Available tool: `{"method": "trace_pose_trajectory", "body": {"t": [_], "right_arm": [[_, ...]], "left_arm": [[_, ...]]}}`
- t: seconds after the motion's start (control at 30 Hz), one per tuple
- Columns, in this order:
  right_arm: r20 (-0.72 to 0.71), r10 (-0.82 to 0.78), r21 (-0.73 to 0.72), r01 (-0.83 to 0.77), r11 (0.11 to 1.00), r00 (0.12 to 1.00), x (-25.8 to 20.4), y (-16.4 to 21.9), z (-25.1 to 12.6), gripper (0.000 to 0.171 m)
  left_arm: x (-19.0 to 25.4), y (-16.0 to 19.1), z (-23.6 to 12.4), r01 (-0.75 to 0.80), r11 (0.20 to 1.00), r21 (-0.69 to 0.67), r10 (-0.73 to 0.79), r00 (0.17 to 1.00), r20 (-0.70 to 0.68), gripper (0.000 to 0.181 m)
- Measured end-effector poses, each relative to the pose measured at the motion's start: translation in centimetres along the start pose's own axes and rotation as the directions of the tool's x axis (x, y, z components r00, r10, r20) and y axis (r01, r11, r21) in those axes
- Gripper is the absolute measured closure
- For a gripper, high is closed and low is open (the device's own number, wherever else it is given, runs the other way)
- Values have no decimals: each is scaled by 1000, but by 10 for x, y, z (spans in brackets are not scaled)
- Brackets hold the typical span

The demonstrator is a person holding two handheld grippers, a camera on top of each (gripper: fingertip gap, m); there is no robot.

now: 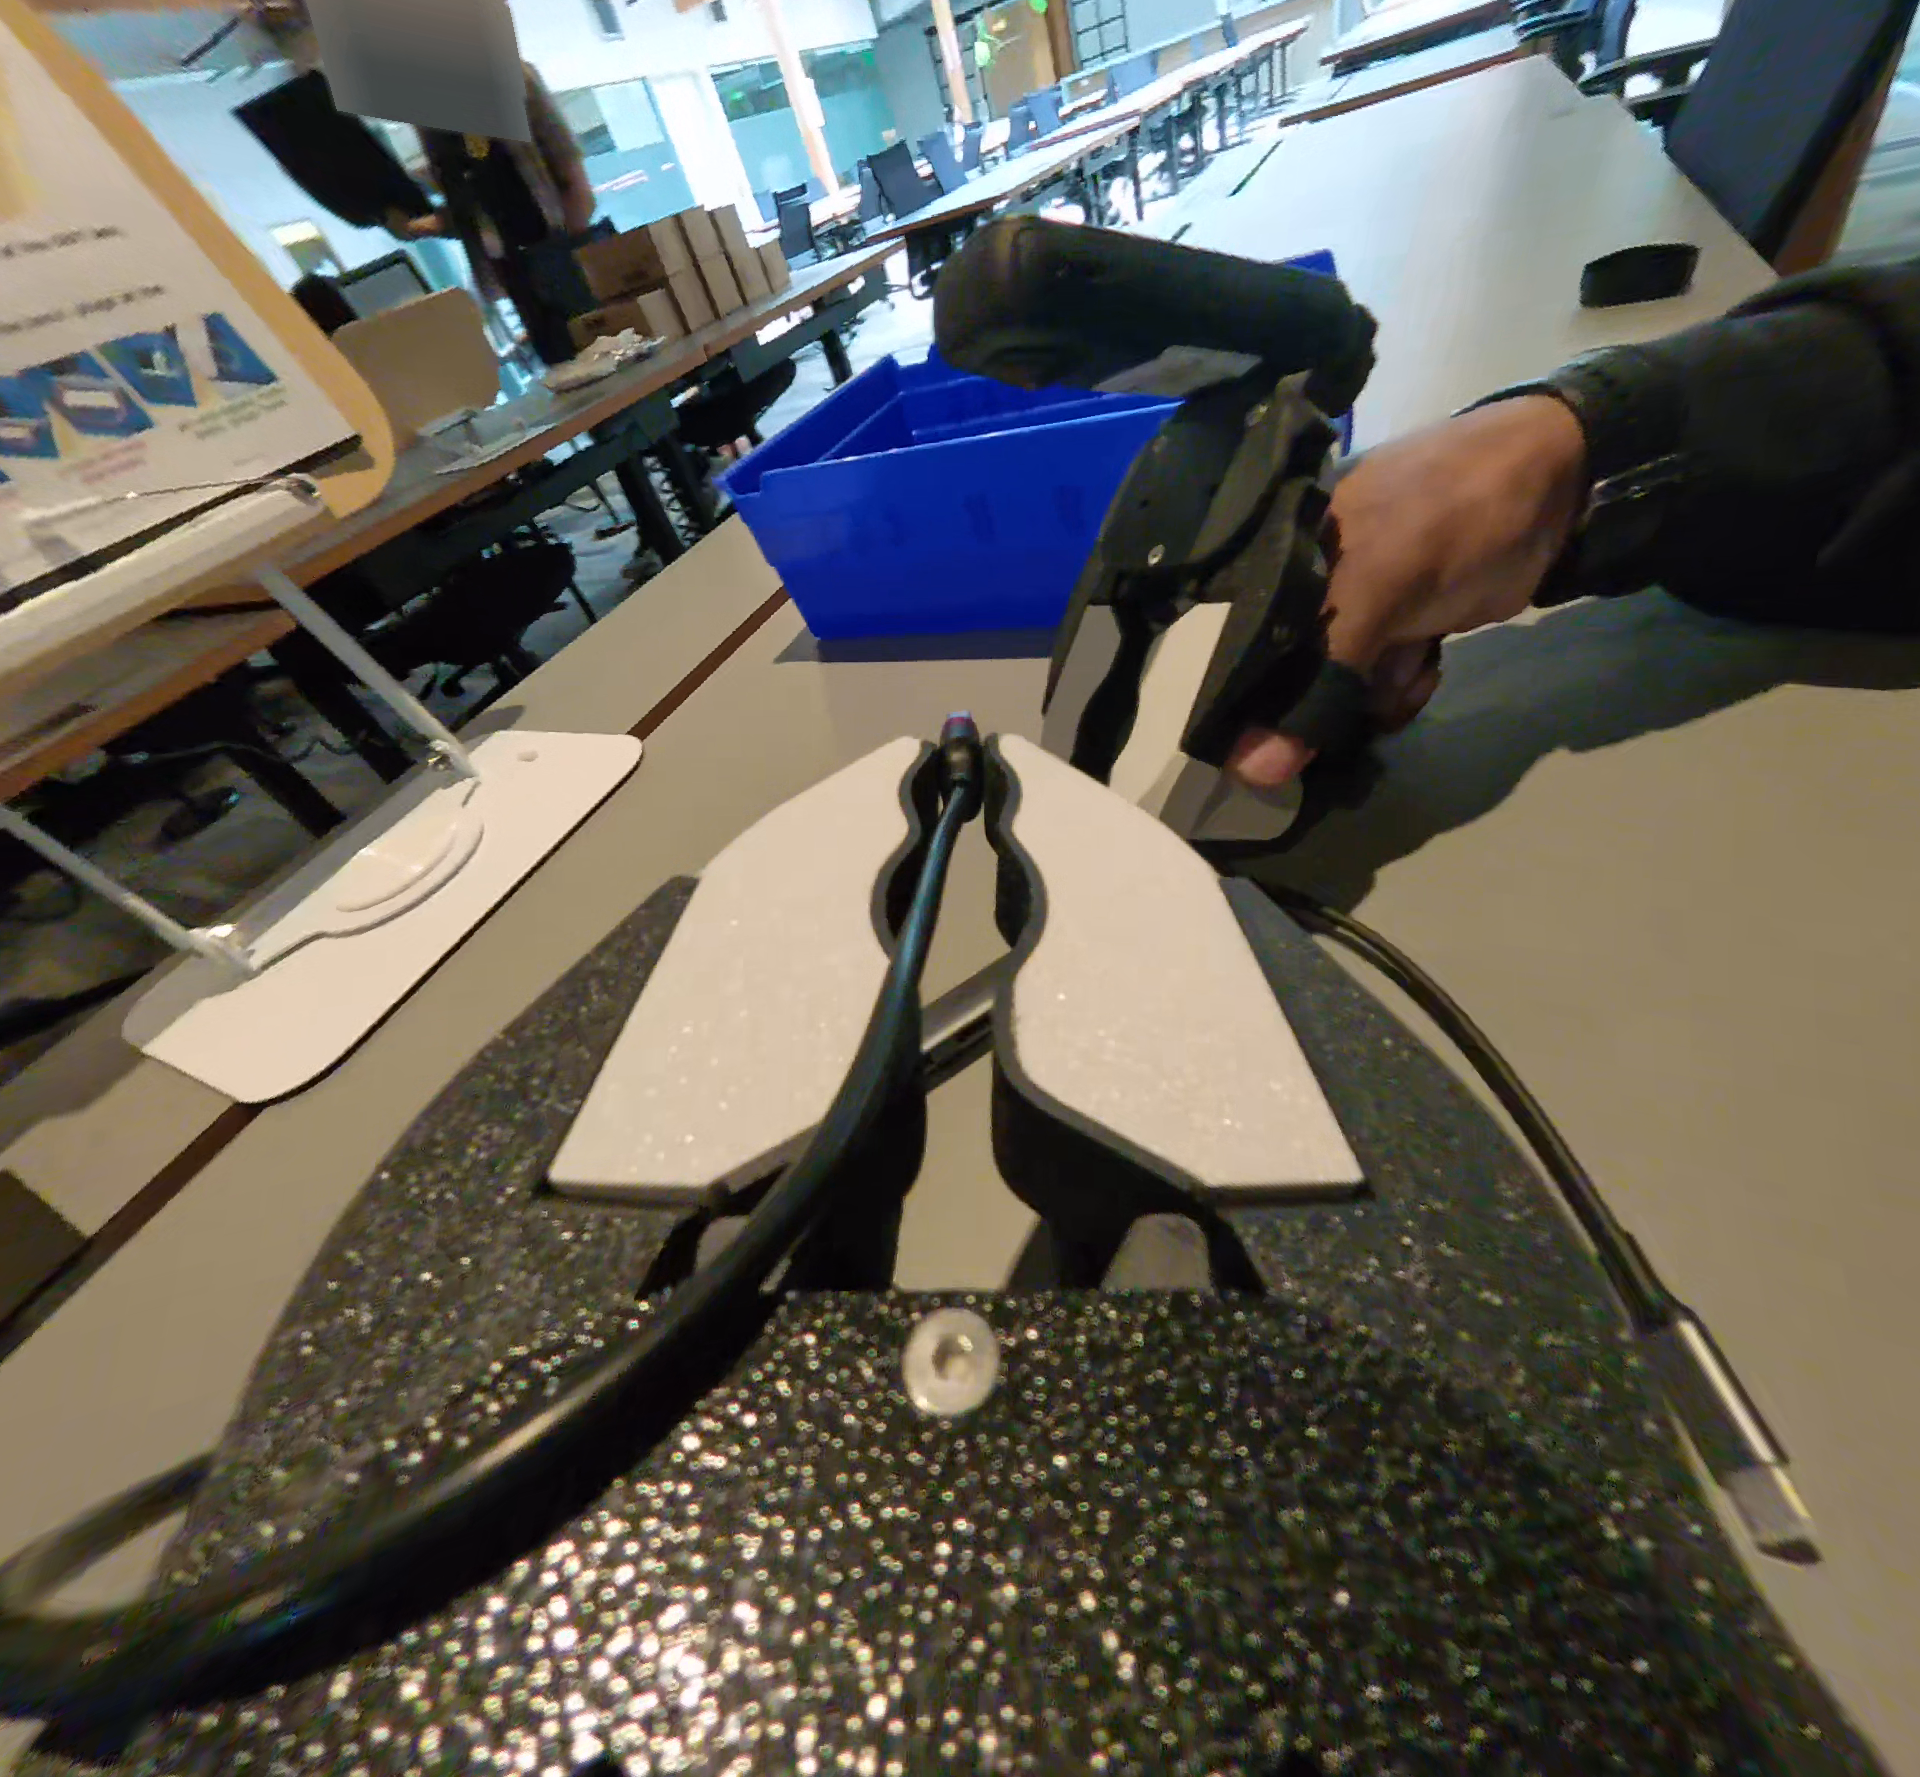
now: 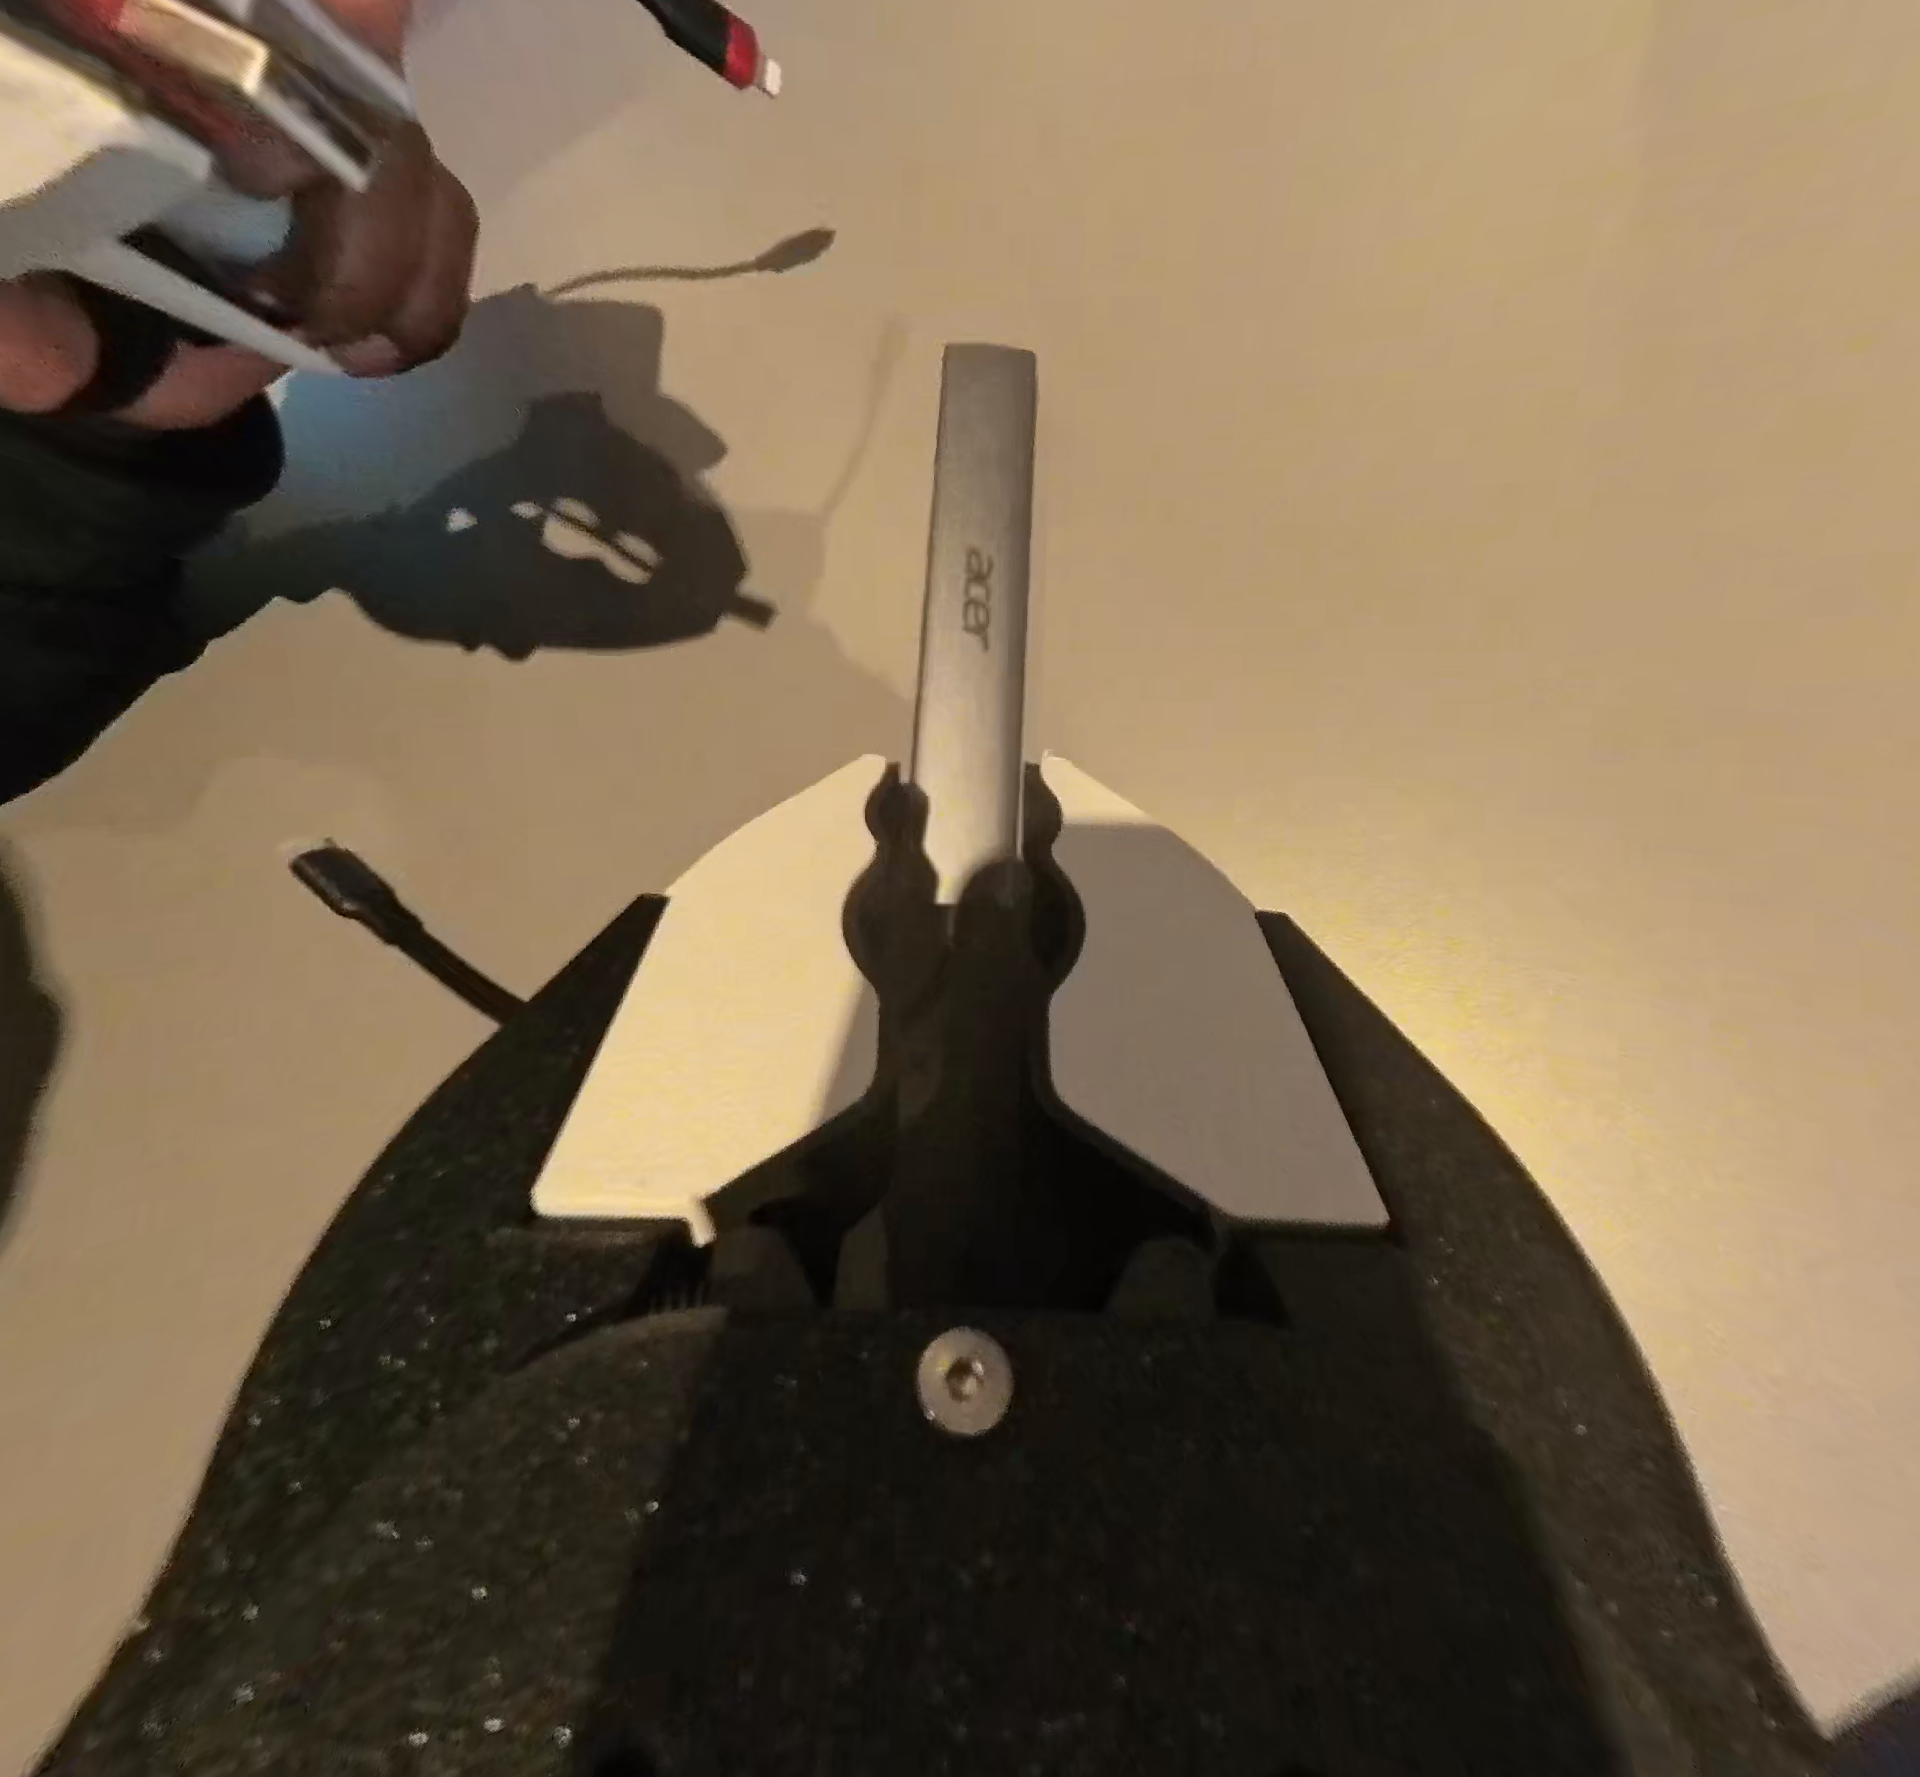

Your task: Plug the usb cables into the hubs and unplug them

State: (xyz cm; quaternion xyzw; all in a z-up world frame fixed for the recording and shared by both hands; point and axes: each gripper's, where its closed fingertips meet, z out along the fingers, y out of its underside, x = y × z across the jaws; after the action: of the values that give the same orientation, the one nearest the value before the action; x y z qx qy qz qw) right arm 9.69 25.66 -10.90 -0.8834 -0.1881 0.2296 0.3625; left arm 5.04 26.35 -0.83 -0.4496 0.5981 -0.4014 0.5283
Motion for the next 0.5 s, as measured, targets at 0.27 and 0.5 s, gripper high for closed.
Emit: {"method": "trace_pose_trajectory", "body": {"t": [0.27, 0.5], "right_arm": [[-154, -263, 221, 293, 930, 952, -2, -40, -21, 132], [-453, -584, 382, 738, 556, 674, -46, -72, -54, 141]], "left_arm": [[1, -9, -1, 450, 889, 78, -432, 884, -176, 174], [9, -10, 0, 790, 613, 8, -734, 573, -366, 174]]}}
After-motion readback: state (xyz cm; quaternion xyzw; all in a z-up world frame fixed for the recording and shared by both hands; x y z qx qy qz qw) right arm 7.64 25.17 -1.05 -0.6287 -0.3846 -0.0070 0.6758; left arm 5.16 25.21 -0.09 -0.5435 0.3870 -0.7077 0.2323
